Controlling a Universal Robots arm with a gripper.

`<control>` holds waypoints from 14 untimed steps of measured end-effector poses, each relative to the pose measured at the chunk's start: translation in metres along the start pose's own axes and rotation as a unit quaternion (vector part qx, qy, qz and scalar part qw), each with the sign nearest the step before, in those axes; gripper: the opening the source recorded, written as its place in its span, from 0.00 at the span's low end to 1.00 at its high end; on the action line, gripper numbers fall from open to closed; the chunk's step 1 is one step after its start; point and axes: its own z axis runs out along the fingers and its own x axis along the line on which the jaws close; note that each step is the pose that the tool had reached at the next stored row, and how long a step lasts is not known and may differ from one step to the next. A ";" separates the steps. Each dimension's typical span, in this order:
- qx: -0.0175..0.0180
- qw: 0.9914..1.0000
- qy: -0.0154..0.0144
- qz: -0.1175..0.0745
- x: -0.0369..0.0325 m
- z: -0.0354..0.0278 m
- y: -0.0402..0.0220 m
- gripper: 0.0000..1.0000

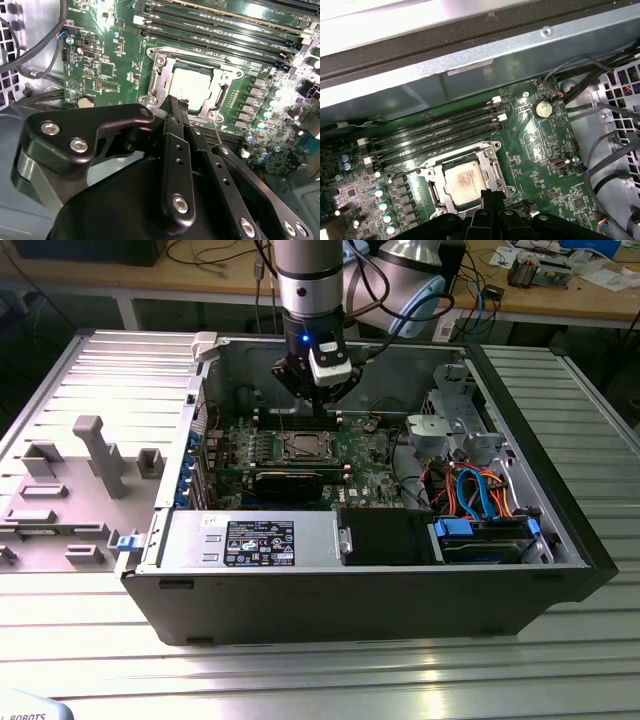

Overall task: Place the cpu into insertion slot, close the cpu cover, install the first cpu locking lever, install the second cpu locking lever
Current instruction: 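Install the first cpu locking lever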

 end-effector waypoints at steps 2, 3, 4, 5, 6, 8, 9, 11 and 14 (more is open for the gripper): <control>0.000 1.000 0.000 -0.002 0.0001 0.0000 0.0000 0.11; 0.000 1.000 0.000 -0.002 0.0001 0.0000 0.0000 0.11; 0.000 1.000 0.000 -0.002 0.0001 0.0000 0.0000 0.11; 0.000 1.000 0.000 -0.002 0.0001 0.0000 0.0000 0.11; 0.000 1.000 0.000 -0.002 0.0001 0.0000 0.0000 0.11; 0.000 1.000 0.000 -0.002 0.0001 0.0000 0.0000 0.11; -0.001 1.000 0.000 -0.005 0.0001 0.0000 0.0000 0.11; -0.002 1.000 0.000 -0.017 0.0001 0.0000 -0.0001 0.11; -0.005 0.999 0.002 -0.045 0.0001 0.0004 0.0000 0.11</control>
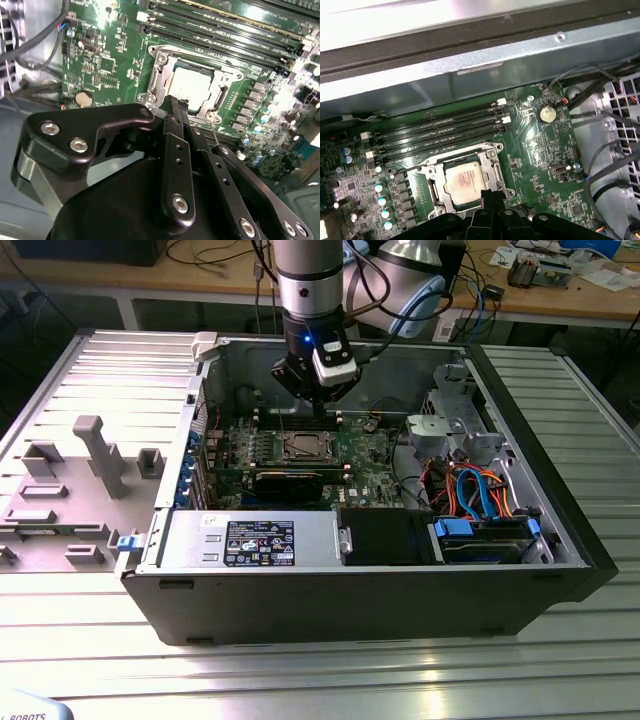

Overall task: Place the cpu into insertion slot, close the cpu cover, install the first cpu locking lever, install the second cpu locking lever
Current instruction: 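Install the first cpu locking lever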

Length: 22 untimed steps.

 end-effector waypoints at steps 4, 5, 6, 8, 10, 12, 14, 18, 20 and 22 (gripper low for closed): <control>-0.003 1.000 0.001 -0.023 0.0029 -0.0002 -0.0007 0.11; -0.003 1.000 0.001 -0.024 0.0060 -0.0006 -0.0013 0.11; -0.003 1.000 0.001 -0.025 0.0085 -0.0009 -0.0019 0.11; -0.003 1.000 0.001 -0.025 0.0129 -0.0014 -0.0028 0.11; -0.004 1.000 0.001 -0.026 0.0161 -0.0018 -0.0035 0.11; -0.004 1.000 0.001 -0.025 0.0169 -0.0019 -0.0037 0.11; -0.003 1.000 0.011 -0.025 0.0170 -0.0020 -0.0037 0.11; 0.000 0.998 0.041 -0.049 0.0170 -0.0017 -0.0037 0.11; 0.001 0.998 0.045 -0.050 0.0171 -0.0017 -0.0038 0.11; 0.001 0.998 0.045 -0.050 0.0171 -0.0017 -0.0038 0.11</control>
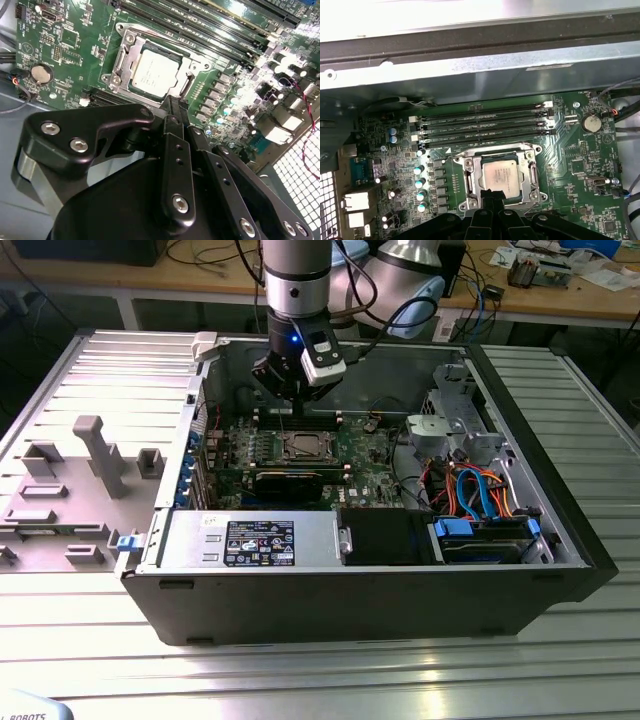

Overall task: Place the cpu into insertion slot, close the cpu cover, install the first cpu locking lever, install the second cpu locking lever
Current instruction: 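Install the first cpu locking lever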

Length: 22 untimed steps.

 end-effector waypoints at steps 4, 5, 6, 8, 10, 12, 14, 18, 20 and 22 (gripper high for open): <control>0.000 1.000 0.001 0.000 -0.0001 0.0001 0.0000 0.11; 0.000 1.000 0.001 0.000 -0.0001 0.0001 0.0000 0.11; 0.000 1.000 0.001 0.000 -0.0001 0.0001 0.0000 0.11; 0.000 1.000 0.001 0.000 -0.0001 0.0001 0.0000 0.11; 0.000 1.000 0.001 0.000 0.0000 0.0000 0.0000 0.11; 0.000 1.000 0.002 0.000 -0.0001 0.0001 0.0000 0.11; 0.000 1.000 0.004 -0.005 -0.0001 0.0001 0.0000 0.11; 0.000 0.999 0.008 -0.045 0.0000 0.0001 0.0000 0.11; -0.001 0.999 0.008 -0.048 0.0000 0.0001 0.0000 0.11; -0.001 0.999 0.008 -0.048 0.0006 0.0002 0.0000 0.11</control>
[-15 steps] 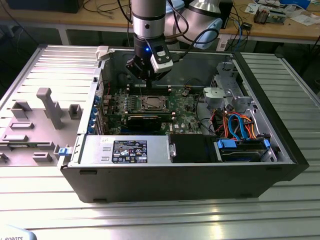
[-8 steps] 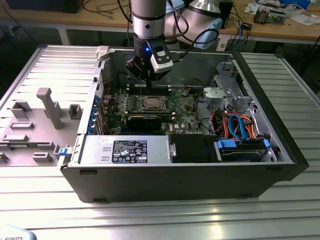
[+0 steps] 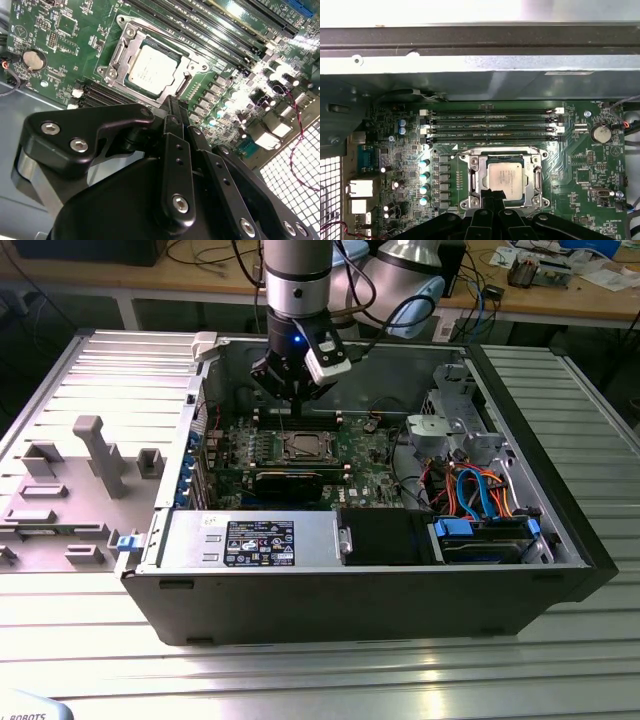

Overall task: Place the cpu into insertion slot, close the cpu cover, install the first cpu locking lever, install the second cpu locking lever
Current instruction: 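Install the first cpu locking lever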

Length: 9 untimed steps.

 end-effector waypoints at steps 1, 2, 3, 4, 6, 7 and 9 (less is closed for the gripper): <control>0.000 1.000 0.000 0.000 0.0008 0.0000 0.0000 0.11; 0.000 1.000 0.000 0.000 0.0029 -0.0001 -0.0001 0.11; 0.000 1.000 0.000 0.000 0.0043 -0.0002 -0.0001 0.11; 0.000 1.000 0.000 0.000 0.0055 -0.0002 -0.0001 0.11; 0.000 1.000 0.000 0.000 0.0091 -0.0003 -0.0002 0.11; 0.000 1.000 0.000 0.000 0.0104 -0.0003 -0.0002 0.11; 0.000 1.000 0.000 0.000 0.0133 -0.0003 -0.0002 0.11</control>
